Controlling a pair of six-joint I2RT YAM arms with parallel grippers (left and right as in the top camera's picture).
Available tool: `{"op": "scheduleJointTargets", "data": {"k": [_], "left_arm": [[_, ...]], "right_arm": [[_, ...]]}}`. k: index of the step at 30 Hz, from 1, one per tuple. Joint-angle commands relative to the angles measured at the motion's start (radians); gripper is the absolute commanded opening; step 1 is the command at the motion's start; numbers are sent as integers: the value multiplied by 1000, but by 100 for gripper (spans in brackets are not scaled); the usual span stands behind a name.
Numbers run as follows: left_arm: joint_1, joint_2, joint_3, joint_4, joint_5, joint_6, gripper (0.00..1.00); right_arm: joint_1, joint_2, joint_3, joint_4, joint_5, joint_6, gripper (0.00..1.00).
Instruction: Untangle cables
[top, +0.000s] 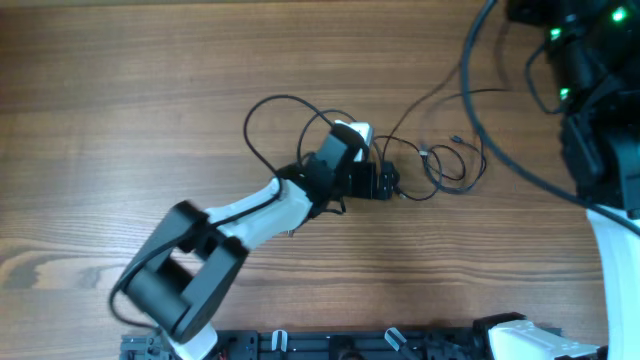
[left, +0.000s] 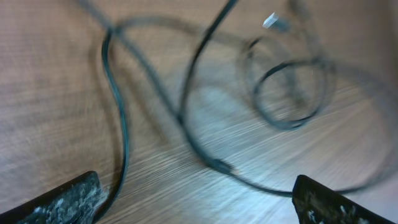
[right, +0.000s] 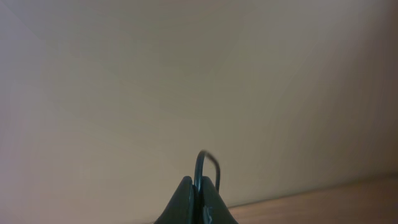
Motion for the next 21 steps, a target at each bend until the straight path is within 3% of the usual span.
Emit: {"op": "scheduleJointTargets", "data": {"k": [1,5,9,14,18,21], "left_arm": [[-9,85,0,-2,-64,1,100],[6,102,0,2,-68,-55,98],[39,102,0,-28,-69,-114,71],[85,105,0,-69,-91,-230,69],[112,105,0,-80,-121,-284,53],[116,105,0,-80,-121,-284,49]], "right_arm": [[-101,4,18,-37,57,4,8],[-204,36,18,-100,53,46,9],[-353,47,19,-73,52,77,9],[-603,35,20,0,-56,111,10],[-725,60,16,-51,-74,82,10],[-778,118,16,-125,-75,40,13]]}}
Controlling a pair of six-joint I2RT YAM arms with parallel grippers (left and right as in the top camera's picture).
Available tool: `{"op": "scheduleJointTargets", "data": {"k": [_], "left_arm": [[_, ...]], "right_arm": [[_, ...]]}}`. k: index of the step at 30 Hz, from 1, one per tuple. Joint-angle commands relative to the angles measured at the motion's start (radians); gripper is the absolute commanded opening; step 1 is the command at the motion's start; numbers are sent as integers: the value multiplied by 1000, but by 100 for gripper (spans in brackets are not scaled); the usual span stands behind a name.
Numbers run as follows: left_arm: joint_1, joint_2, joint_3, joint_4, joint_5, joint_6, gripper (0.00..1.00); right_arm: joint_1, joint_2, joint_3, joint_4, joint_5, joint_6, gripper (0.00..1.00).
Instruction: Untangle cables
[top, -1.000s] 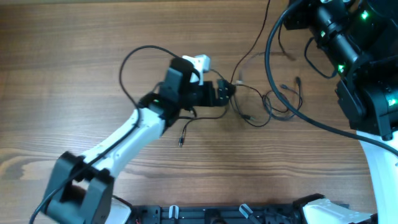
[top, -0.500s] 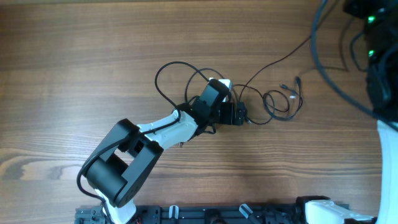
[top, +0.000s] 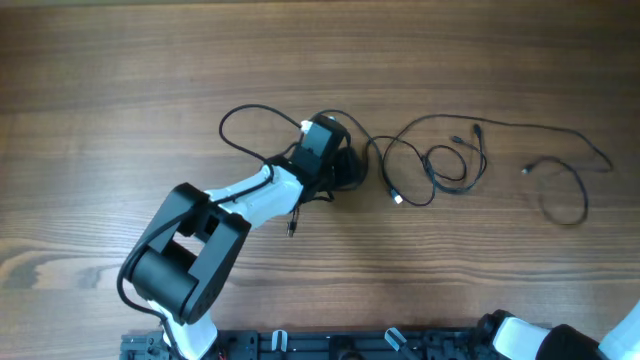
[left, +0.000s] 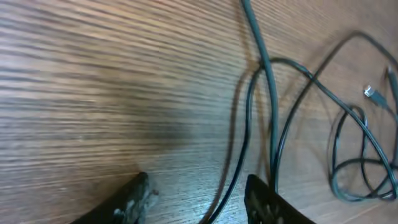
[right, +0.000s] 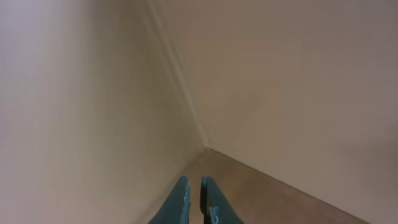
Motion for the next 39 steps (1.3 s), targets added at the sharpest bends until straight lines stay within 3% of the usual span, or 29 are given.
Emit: {"op": "scheduleJointTargets", "data": {"k": [1,5,7,8,9,10,11,16,25,27,28,30,32,36,39], "left_arm": [[10,38,-21,-15,-47,-42,50],[10,38,-21,-12,-47,-42,57],[9,38,-21,-12,-47,-42,71],[9,38,-21,-12,-46,-42,82],[9,38,-21,-13,-46,-42,89],[9,39,-21,-15,-47,-42,99],[9,38,-21,-16,-47,-42,100],[9,38,-21,-19,-47,-42,100],[9,39,-21,-15,-47,-42,100],[9,38,-21,-15,-47,-42,99],[9,38,-21,-15,-47,-42,100],[9,38,-21,-15,-47,-42,100],[9,38,-21,-15,-47,-42,100],[9,38,-21,-14,-47,-42,100],[9,38,-21,-11,-47,-42,100]], "right_arm": [[-41,82,14,-76,-33,-42,16],[-35,182,14,-206,-167,-42,22],[-35,246,14,-260,-298,-42,68],[-35,275,14,-279,-344,-42,87],[-35,304,13,-298,-370,-42,100],[-35,338,9,-320,-370,-34,100],[-35,365,7,-343,-351,-14,100],[-35,508,0,-505,-120,125,100],[-35,620,-175,-550,-99,164,100],[-35,620,-241,-496,-100,163,96],[-35,620,-278,-456,-105,161,90],[-35,620,-350,-365,-161,130,56],[-34,620,-400,-277,-327,16,5],[-12,615,-409,-160,-702,-224,4],[25,604,-408,-109,-807,-241,5]]}}
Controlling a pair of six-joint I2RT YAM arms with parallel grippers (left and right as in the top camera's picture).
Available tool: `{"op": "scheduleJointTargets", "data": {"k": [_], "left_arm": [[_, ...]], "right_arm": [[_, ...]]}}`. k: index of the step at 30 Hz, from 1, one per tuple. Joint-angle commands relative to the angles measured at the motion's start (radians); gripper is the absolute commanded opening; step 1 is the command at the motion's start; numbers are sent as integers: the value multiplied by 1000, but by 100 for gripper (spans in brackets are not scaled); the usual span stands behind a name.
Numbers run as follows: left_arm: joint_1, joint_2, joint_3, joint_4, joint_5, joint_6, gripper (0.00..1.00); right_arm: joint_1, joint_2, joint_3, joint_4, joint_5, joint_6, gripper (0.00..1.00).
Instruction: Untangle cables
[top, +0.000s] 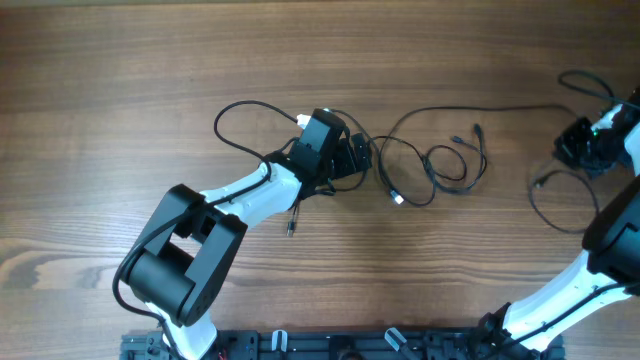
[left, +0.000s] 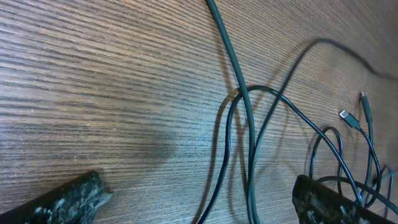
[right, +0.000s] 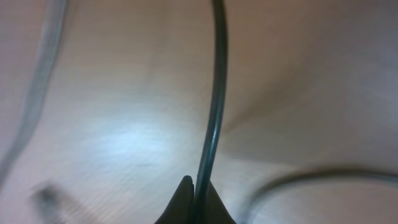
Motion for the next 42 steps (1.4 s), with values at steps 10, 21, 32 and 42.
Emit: {"op": "scheduleJointTargets", "data": {"k": [10,21,32,42], "left_arm": [[5,48,-39,-24,-24,-3,99],[146,-29,-39,-112,66,-2,67],[386,-123,-39,-209,123,0,87],[403,-123,-39,-251,101,1,100]], "right_arm": [[357,-199,0,231,-211,-172,4],[768,-195,-1,327,-74,-140,4],[990,-58,-2,167,39,-182,4],[1056,40,-2,80,247,-203,28]]}}
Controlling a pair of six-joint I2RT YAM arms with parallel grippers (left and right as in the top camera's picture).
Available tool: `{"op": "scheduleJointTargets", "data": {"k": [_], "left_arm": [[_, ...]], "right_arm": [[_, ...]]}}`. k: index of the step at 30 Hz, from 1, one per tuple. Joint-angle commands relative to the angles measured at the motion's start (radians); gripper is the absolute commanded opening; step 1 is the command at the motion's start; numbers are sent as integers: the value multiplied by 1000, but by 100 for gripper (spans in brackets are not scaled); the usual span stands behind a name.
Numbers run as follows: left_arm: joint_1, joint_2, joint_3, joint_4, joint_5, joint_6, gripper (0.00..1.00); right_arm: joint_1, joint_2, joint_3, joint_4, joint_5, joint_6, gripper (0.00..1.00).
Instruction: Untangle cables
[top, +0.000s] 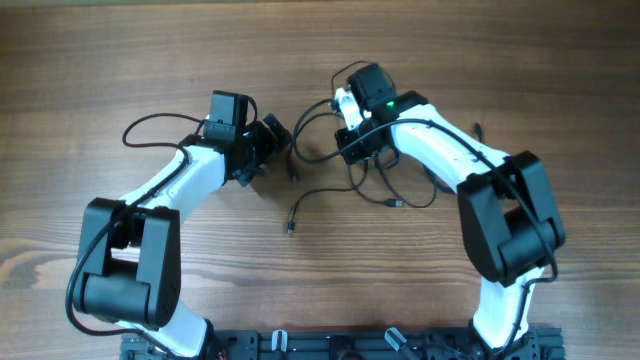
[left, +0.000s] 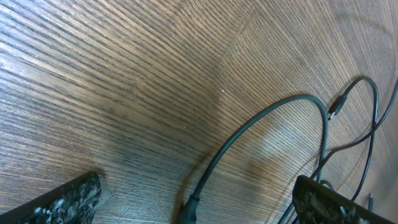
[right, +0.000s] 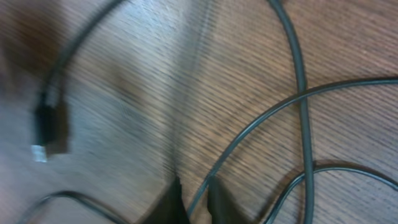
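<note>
Thin black cables (top: 371, 176) lie bunched at the table's middle, with loose plugs (top: 291, 228) toward the front. One strand (top: 150, 121) loops out to the left. My left gripper (top: 272, 140) hovers open left of the bunch. In the left wrist view a plug-ended cable (left: 273, 113) lies between the wide-apart fingers of that gripper (left: 196, 202). My right gripper (top: 350, 150) sits at the bunch's upper left. In the right wrist view its fingers (right: 194, 199) pinch a black cable (right: 249, 142) beside crossing strands.
The wooden table (top: 520, 60) carries nothing but the cables. A black mounting rail (top: 340, 345) runs along the front edge, where both arms are based. My right arm (top: 470, 160) arches over the cables' right part.
My right gripper has moved from the table's far right edge to the middle, still holding a cable, which is now bunched there. My left gripper has shifted left and remains open.
First my left gripper stood open over the tangle while my right held a cable high at the upper right. Then the cable lay stretched to the right. My right gripper then pinched it at the right edge. Now both grippers flank the bunched cables at the centre.
</note>
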Motion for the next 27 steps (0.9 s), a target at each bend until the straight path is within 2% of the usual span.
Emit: {"op": "scheduleJointTargets", "data": {"k": [1,2,3,11,16,17,18,20,22,23,27], "left_arm": [[3,-14,-8,0,-12,9,100],[3,-14,-8,-4,-23,9,100],[3,-14,-8,-10,-33,9,100],[3,-14,-8,-24,-52,9,100],[3,-14,-8,-24,-52,9,100],[3,-14,-8,-24,-52,9,100],[3,-14,-8,-24,-52,9,100],[3,-14,-8,-24,-52,9,100],[3,-14,-8,-28,-52,9,100],[3,-14,-8,-28,-52,9,100],[3,-14,-8,-29,-52,9,100]], "right_arm": [[9,38,-2,-11,112,-8,31],[9,42,-2,-22,112,-8,43],[10,48,-2,-32,112,-8,47],[38,100,-6,-70,62,21,49],[93,129,-7,-71,68,-42,55],[99,129,-7,-71,71,-57,53],[105,131,-8,-70,71,-67,46],[110,131,-8,-73,70,-55,20],[106,132,-8,-76,71,-34,8],[103,132,-8,-73,70,-33,4],[80,126,33,-93,69,7,4]]}}
